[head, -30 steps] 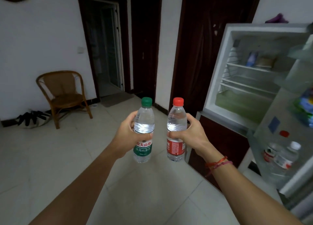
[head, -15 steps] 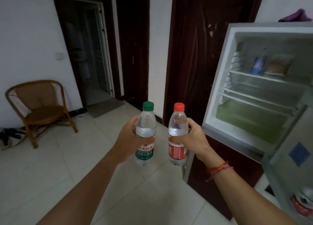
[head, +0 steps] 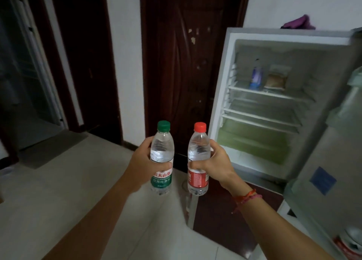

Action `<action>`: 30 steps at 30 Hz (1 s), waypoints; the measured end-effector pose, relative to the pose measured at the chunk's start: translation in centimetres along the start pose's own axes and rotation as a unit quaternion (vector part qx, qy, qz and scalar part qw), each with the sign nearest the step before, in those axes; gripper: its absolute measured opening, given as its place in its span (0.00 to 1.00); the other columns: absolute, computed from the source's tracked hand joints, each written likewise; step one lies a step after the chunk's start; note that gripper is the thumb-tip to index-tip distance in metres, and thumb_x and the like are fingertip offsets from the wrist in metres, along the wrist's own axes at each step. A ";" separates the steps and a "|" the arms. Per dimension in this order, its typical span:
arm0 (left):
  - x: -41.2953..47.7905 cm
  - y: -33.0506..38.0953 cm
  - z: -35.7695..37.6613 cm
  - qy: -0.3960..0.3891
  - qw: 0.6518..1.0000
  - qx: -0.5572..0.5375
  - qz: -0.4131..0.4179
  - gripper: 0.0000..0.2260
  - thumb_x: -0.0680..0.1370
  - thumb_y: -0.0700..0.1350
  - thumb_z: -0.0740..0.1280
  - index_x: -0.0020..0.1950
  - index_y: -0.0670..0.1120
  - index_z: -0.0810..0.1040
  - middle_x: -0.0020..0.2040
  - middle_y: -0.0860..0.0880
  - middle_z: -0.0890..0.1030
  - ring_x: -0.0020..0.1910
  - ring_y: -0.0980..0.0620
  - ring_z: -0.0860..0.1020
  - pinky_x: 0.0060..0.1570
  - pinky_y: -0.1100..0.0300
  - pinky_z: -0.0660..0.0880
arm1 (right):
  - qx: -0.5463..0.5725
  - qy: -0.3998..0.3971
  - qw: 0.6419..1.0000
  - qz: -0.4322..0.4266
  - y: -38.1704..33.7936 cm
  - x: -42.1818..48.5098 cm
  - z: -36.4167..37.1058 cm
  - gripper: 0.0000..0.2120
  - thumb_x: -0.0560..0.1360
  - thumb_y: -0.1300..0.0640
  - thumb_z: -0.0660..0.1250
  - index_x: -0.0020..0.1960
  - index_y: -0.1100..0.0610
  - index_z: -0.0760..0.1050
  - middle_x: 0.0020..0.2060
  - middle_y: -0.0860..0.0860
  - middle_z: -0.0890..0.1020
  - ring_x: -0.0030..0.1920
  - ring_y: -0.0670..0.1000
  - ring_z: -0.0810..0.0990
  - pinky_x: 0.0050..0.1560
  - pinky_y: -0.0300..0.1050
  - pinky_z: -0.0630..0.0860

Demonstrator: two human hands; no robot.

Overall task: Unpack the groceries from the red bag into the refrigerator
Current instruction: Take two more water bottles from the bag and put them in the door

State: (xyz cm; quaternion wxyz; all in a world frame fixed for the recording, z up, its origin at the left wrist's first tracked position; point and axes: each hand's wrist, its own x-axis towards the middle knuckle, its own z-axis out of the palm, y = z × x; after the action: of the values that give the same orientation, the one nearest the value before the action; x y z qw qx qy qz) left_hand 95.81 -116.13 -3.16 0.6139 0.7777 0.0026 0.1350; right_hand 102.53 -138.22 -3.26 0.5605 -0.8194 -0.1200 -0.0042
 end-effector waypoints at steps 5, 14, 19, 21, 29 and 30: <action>7.8 -1.5 0.6 -0.078 0.996 -0.034 0.009 0.31 0.64 0.32 0.79 0.61 0.54 0.76 0.53 0.48 0.85 0.52 0.48 0.84 0.54 0.48 0.79 | -0.007 0.073 0.997 0.033 0.4 4.1 -1.3 0.27 0.58 0.59 0.83 0.54 0.46 0.79 0.44 0.46 0.87 0.44 0.47 0.86 0.50 0.51 0.84; 19.0 -2.3 10.6 -0.218 0.973 -0.072 0.012 0.32 0.64 0.30 0.79 0.62 0.52 0.75 0.52 0.48 0.85 0.51 0.49 0.84 0.53 0.47 0.80 | -0.016 0.210 0.973 0.093 4.6 8.1 -8.5 0.29 0.53 0.53 0.81 0.53 0.46 0.79 0.45 0.46 0.87 0.46 0.48 0.86 0.54 0.56 0.83; 24.0 -1.7 17.8 -0.284 0.956 -0.075 0.019 0.32 0.61 0.35 0.81 0.62 0.51 0.75 0.52 0.48 0.85 0.50 0.48 0.85 0.54 0.45 0.80 | -0.027 0.282 0.953 0.105 7.3 9.6 -13.3 0.27 0.60 0.59 0.83 0.54 0.45 0.78 0.45 0.45 0.86 0.46 0.45 0.86 0.51 0.48 0.83; 25.5 -1.2 20.7 -0.310 0.947 -0.074 0.023 0.30 0.63 0.32 0.80 0.61 0.51 0.76 0.51 0.48 0.85 0.50 0.50 0.85 0.53 0.48 0.80 | -0.031 0.307 0.943 0.120 8.4 9.9 -15.1 0.27 0.60 0.59 0.83 0.54 0.44 0.78 0.45 0.45 0.86 0.46 0.46 0.86 0.50 0.48 0.83; 28.5 -0.1 30.7 -0.409 0.908 -0.080 0.027 0.29 0.64 0.32 0.79 0.60 0.50 0.77 0.52 0.47 0.85 0.50 0.50 0.84 0.51 0.52 0.80 | -0.053 0.397 0.898 0.182 11.1 8.4 -20.6 0.26 0.57 0.54 0.81 0.53 0.44 0.78 0.45 0.46 0.86 0.46 0.47 0.86 0.53 0.56 0.84; 28.7 -0.1 31.8 -0.419 0.904 -0.080 0.025 0.29 0.63 0.32 0.80 0.59 0.50 0.77 0.52 0.46 0.85 0.50 0.49 0.84 0.51 0.51 0.80 | -0.056 0.411 0.890 0.191 11.3 8.1 -21.1 0.26 0.56 0.53 0.81 0.52 0.44 0.78 0.45 0.46 0.86 0.46 0.47 0.86 0.53 0.56 0.84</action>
State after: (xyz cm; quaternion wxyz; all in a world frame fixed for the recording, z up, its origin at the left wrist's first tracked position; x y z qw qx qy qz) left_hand 130.20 -141.56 -3.95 0.6153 0.7103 -0.2851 -0.1889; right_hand 115.34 -159.98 -4.66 0.5030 -0.7817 0.2798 -0.2402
